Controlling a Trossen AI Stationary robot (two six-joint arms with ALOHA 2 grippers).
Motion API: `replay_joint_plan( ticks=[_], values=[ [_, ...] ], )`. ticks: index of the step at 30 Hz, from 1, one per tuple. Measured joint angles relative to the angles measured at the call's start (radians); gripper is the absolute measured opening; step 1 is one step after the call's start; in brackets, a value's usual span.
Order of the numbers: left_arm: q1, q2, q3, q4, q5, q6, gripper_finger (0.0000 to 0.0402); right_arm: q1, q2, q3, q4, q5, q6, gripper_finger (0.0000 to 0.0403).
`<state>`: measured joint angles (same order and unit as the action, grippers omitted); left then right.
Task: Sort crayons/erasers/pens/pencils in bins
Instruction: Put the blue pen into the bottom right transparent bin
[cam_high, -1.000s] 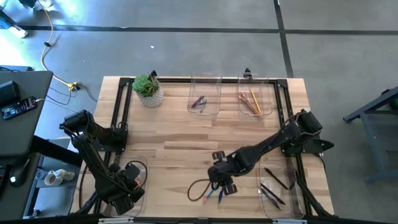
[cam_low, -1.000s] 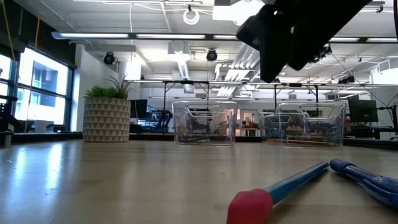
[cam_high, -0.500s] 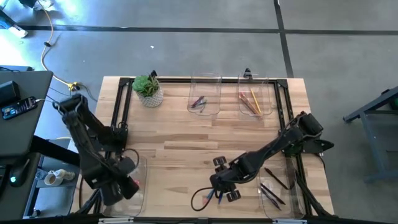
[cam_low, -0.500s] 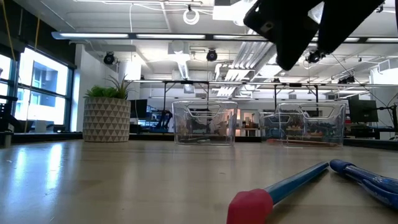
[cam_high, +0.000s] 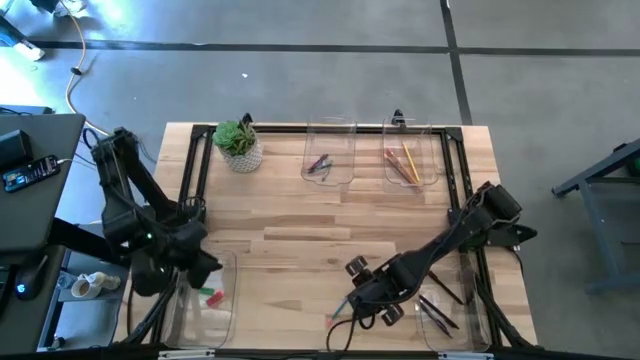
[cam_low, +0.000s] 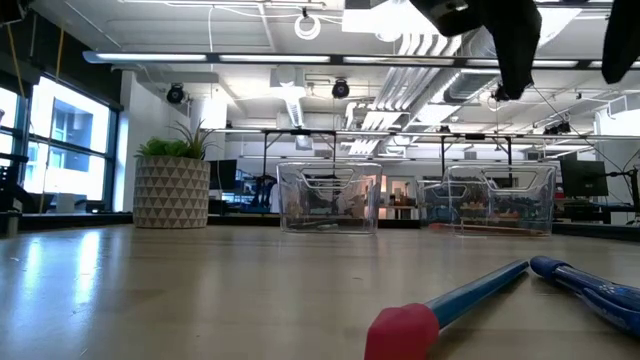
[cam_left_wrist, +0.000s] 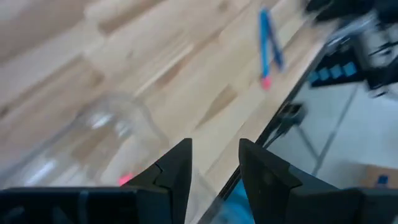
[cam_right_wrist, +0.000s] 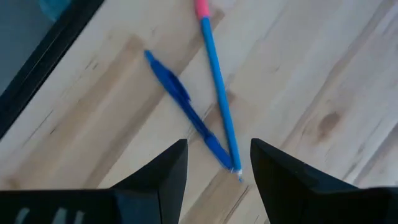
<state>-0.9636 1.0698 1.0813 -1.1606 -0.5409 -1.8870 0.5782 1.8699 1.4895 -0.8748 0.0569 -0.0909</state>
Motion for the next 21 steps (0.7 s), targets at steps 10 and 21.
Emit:
replay_joint_plan(
  ticks=[10, 21],
  values=[
    [0.001, -0.071, 0.0, -0.001, -0.152, 0.066, 0.0119, 0.0, 0.091, 0.001, 0.026, -0.006, -0.173, 0.0167],
    [0.001, -0.07, 0.0, -0.002, -0.152, 0.068, 0.0119, 0.001, 0.149, 0.001, 0.079, -0.046, -0.251, 0.0167]
  ],
)
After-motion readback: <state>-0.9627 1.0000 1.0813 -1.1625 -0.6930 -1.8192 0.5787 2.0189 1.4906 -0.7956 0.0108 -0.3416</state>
